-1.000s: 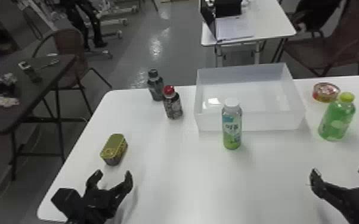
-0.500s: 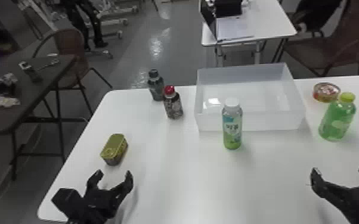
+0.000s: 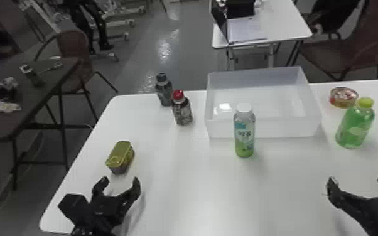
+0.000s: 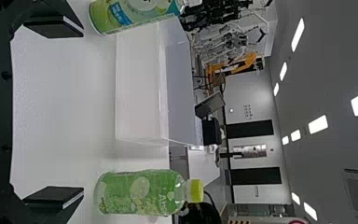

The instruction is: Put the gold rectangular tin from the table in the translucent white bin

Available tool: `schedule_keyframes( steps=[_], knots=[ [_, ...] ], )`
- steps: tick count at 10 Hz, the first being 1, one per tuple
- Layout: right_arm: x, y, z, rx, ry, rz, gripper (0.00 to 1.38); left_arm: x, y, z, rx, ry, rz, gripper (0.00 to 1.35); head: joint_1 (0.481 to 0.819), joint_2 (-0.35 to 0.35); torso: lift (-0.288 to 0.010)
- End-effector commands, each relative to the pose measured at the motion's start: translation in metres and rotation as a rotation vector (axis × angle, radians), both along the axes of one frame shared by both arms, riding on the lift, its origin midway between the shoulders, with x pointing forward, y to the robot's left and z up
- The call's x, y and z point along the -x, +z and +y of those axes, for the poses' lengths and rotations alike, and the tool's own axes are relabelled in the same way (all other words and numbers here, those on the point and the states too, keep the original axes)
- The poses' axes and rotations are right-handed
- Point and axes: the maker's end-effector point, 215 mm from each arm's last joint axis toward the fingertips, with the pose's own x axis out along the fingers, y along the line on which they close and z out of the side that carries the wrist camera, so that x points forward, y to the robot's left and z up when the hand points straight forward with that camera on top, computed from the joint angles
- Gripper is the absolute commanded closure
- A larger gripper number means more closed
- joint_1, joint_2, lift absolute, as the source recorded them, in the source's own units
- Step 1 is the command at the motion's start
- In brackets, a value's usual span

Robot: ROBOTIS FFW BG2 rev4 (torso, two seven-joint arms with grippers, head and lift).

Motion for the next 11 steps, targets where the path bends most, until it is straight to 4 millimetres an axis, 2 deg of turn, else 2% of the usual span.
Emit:
schedule_keyframes(
  steps=[1, 5, 9, 10, 11],
  knots=[
    [0.0, 0.0, 0.0, -0.001, 0.0, 0.0, 0.1, -0.011, 0.0, 0.006, -0.013, 0.009, 0.006, 0.25, 0.695, 0.271, -0.131],
    [-0.001, 0.001, 0.0, -0.004, 0.0, -0.001, 0.1, -0.028, -0.011, 0.018, -0.001, 0.031, 0.022, 0.25, 0.695, 0.279, -0.131],
    [-0.002, 0.002, 0.001, -0.01, -0.001, -0.003, 0.1, -0.037, -0.004, 0.047, -0.065, 0.063, 0.033, 0.25, 0.695, 0.3, -0.131],
    [-0.002, 0.002, 0.003, -0.014, 0.004, -0.004, 0.1, -0.042, -0.008, 0.05, -0.049, 0.049, 0.035, 0.25, 0.695, 0.309, -0.131],
    [-0.003, 0.002, 0.005, -0.014, 0.01, -0.005, 0.1, -0.049, -0.011, 0.043, -0.028, 0.01, 0.031, 0.25, 0.695, 0.312, -0.131]
  ],
)
